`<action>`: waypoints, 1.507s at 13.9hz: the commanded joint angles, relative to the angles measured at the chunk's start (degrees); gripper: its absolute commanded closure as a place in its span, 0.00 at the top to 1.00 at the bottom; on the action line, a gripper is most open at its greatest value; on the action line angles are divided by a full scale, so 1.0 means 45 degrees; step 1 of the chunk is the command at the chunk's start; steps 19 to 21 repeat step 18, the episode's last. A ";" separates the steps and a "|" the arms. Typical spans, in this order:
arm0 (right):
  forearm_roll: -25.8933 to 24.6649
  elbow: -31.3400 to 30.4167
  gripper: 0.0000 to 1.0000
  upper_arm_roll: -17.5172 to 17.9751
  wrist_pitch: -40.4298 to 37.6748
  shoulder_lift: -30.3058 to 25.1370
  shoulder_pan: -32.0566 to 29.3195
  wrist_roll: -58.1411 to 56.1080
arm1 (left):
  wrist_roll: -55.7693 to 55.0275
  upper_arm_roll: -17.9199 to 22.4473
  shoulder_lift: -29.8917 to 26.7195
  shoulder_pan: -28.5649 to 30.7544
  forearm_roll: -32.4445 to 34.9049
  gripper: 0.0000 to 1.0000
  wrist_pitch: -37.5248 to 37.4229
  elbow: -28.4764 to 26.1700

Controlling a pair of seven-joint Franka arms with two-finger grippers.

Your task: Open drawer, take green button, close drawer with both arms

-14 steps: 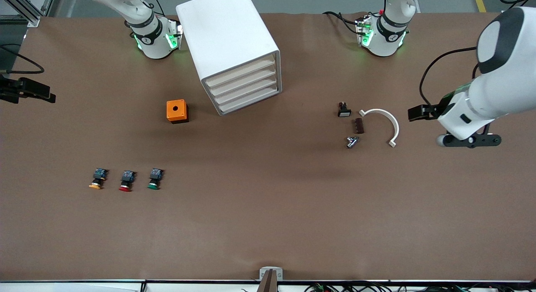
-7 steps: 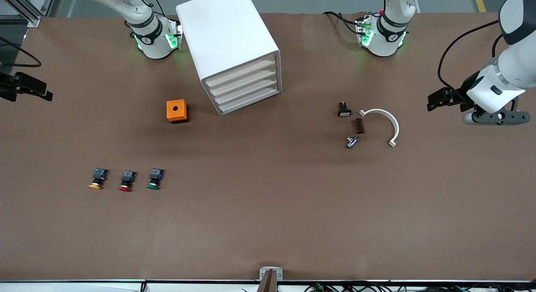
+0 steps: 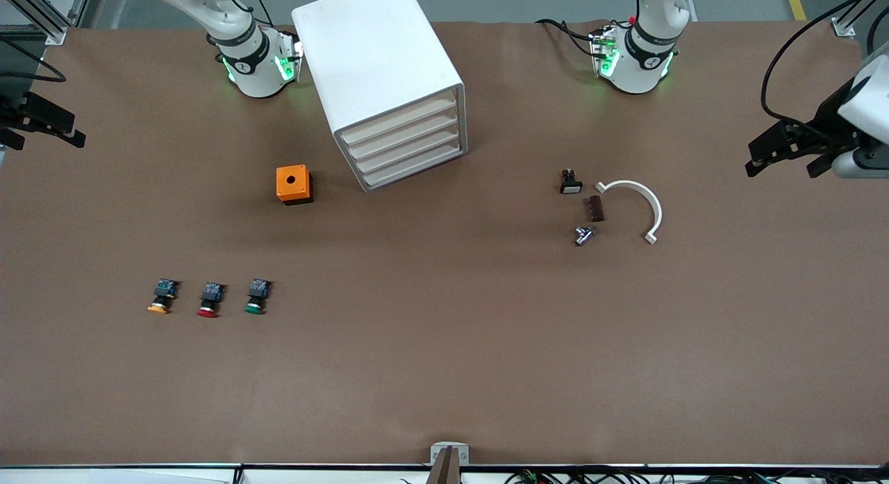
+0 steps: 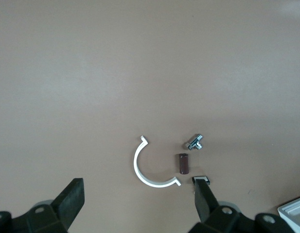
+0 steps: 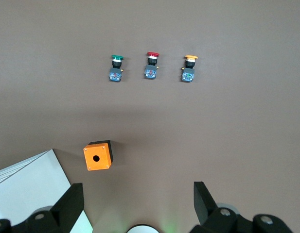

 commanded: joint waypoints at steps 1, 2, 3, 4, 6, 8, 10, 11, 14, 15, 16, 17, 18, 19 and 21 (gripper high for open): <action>-0.0122 -0.0088 1.00 0.0264 0.0168 -0.0394 -0.0344 -0.0161 | -0.0014 -0.0084 0.0010 0.0108 0.0279 1.00 -0.0542 0.0489; -0.0335 -0.0088 1.00 0.0283 0.0187 -0.0394 -0.0286 -0.0161 | -0.0053 -0.0065 0.0010 0.0108 0.0259 1.00 -0.0542 0.0508; -0.0859 -0.0088 1.00 0.0535 0.0246 -0.0413 -0.0266 -0.0122 | -0.0053 -0.0065 0.0010 0.0108 0.0279 1.00 -0.0542 0.0508; -0.1000 -0.0088 1.00 0.0847 0.0246 -0.0433 -0.0343 -0.0064 | -0.0034 -0.0065 0.0010 0.0108 0.0279 1.00 -0.0600 0.0528; -0.0904 -0.0107 1.00 0.0869 0.0401 -0.0492 -0.0363 -0.0024 | -0.0053 -0.0065 0.0010 0.0108 0.0279 1.00 -0.0620 0.0586; -0.0807 -0.0127 1.00 0.0869 0.0403 -0.0511 -0.0363 -0.0005 | -0.0053 -0.0084 0.0049 0.0108 0.0259 1.00 -0.0640 0.0704; -0.0670 -0.0224 1.00 0.0792 0.0325 -0.0531 -0.0344 -0.0005 | -0.0053 -0.0104 0.0088 0.0011 0.0259 1.00 -0.0640 0.0723; -0.0573 -0.0224 1.00 0.0791 0.0305 -0.0531 -0.0363 -0.0005 | -0.0034 -0.0104 0.0108 -0.0009 0.0279 1.00 -0.0640 0.0723; -0.0513 -0.0302 1.00 0.0713 0.0266 -0.0628 -0.0421 -0.0005 | -0.0014 -0.0104 0.0186 0.0068 0.0240 1.00 -0.0640 0.0704; -0.0513 -0.0360 1.00 0.0713 0.0266 -0.0667 -0.0499 -0.0024 | -0.0014 -0.0104 0.0263 0.0069 0.0240 1.00 -0.0659 0.0723; -0.0474 -0.0400 1.00 0.0694 0.0266 -0.0726 -0.0519 -0.0024 | -0.0033 -0.0104 0.0283 0.0049 0.0240 1.00 -0.0737 0.0742; -0.0319 -0.0439 1.00 0.0674 0.0150 -0.0746 -0.0539 -0.0024 | -0.0053 -0.0084 0.0284 0.0030 0.0240 1.00 -0.0776 0.0743; -0.0202 -0.0459 1.00 0.0635 0.0110 -0.0804 -0.0616 -0.0024 | -0.0053 -0.0103 0.0284 0.0029 0.0240 1.00 -0.0777 0.0743; -0.0202 -0.0459 1.00 0.0635 0.0110 -0.0804 -0.0616 -0.0024 | -0.0053 -0.0103 0.0284 0.0029 0.0240 1.00 -0.0777 0.0743; -0.0202 -0.0459 1.00 0.0635 0.0110 -0.0804 -0.0616 -0.0024 | -0.0053 -0.0103 0.0284 0.0029 0.0240 1.00 -0.0777 0.0743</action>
